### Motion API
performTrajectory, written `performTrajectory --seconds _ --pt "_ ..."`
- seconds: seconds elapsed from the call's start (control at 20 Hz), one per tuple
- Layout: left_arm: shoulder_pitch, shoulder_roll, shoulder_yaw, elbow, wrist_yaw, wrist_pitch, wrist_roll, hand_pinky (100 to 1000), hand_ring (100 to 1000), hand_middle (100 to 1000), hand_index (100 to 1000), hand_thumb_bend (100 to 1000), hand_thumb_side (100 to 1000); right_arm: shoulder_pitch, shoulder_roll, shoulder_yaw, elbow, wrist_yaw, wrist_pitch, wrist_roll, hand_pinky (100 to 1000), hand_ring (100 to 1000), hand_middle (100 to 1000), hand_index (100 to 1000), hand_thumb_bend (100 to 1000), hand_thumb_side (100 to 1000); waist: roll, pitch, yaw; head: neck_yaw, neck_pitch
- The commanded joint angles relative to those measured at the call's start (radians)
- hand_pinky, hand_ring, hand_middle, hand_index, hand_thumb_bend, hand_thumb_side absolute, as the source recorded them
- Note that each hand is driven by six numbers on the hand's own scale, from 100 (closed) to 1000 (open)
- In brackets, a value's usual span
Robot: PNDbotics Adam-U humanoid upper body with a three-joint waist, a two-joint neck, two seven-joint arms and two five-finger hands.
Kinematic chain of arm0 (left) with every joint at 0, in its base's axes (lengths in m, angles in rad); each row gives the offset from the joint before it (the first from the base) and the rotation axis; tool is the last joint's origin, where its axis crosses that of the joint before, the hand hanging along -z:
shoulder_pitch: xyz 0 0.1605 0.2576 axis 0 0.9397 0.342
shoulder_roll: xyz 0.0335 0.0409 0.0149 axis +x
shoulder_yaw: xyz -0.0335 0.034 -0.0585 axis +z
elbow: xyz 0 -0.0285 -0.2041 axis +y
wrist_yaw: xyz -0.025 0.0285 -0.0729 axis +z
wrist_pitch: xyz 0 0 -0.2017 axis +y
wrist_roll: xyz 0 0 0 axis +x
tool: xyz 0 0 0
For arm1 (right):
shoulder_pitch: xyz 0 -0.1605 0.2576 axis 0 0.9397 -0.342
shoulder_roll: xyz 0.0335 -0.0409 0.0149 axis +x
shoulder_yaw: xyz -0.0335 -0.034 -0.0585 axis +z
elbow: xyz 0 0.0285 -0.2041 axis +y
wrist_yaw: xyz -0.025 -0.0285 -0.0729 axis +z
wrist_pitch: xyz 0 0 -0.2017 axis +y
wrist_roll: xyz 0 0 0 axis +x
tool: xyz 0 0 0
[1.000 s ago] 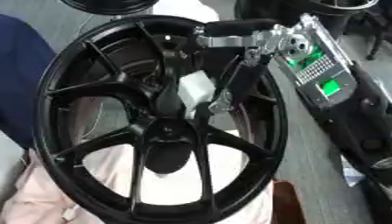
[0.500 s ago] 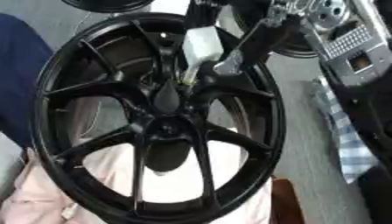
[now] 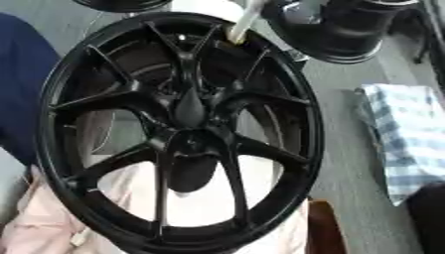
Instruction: Pull the pin out of the wheel hub.
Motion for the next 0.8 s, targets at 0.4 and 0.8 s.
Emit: performTrajectory --seconds 0.4,0.8 --pt "-0.004 0.034 0.030 -0.020 0.013 -0.003 0.028 598 668 597 706 100 772 0.599 -0.230 -0.358 -0.076 -0.073 0.027 -0.424 629 556 256 439 322 100 0.017 -0.005 -0.027 0.048 -0.027" --pt "-0.011 0.028 0.040 -0.024 0.022 -0.002 0.037 598 668 597 706 100 768 0.980 0.155 -0.444 -0.187 0.110 0.115 -0.716 633 573 274 452 337 100 0.040 0.008 -0.032 0.067 -0.049"
